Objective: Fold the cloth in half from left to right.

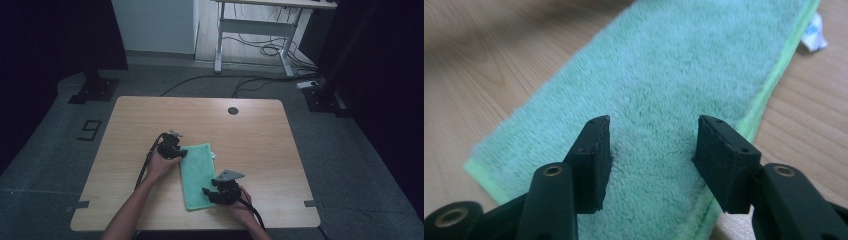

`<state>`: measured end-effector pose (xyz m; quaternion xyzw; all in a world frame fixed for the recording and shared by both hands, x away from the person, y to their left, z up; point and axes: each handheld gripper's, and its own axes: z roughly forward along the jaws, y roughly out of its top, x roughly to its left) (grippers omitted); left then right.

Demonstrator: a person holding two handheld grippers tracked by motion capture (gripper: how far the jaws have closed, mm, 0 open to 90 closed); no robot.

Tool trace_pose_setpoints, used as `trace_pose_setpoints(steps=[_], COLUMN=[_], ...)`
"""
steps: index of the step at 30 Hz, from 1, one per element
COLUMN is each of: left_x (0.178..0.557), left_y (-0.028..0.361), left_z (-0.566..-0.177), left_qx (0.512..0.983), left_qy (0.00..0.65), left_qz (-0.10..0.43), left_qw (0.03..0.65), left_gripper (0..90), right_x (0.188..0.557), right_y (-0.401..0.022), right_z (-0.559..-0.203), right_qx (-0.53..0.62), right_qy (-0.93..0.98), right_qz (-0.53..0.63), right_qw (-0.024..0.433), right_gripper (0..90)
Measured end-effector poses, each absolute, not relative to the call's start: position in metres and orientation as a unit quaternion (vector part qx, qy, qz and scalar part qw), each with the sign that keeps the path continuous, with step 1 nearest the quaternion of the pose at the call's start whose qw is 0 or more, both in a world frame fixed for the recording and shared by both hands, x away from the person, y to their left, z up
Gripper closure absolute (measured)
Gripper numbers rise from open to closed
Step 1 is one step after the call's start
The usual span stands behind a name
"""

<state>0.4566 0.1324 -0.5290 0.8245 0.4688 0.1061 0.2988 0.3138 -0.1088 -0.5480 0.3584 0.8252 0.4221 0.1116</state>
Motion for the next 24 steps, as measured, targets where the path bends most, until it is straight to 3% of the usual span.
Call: trace_pose_setpoints(steps=[4,12,24], left_x=[0.456,0.455,0.448], left_y=[0.131,0.116,0.066], left_z=[-0.529,-0.531,-0.531], left_qx=[0.827,0.836,0.862], left_qy=[0.465,0.441,0.390], left_qz=[0.110,0.115,0.089], left_qw=[0.296,0.304,0.311], left_gripper=[60.8,77.5,77.5], right_x=[0.312,0.303,0.267], right_y=[-0.106,-0.106,-0.141], right_z=[-0.551,-0.551,-0.551], right_qx=[0.350,0.358,0.384], right_qy=[0.831,0.830,0.817], right_qz=[0.414,0.397,0.406], right_qw=[0.125,0.156,0.141], right_gripper=[49.1,60.1,61.6])
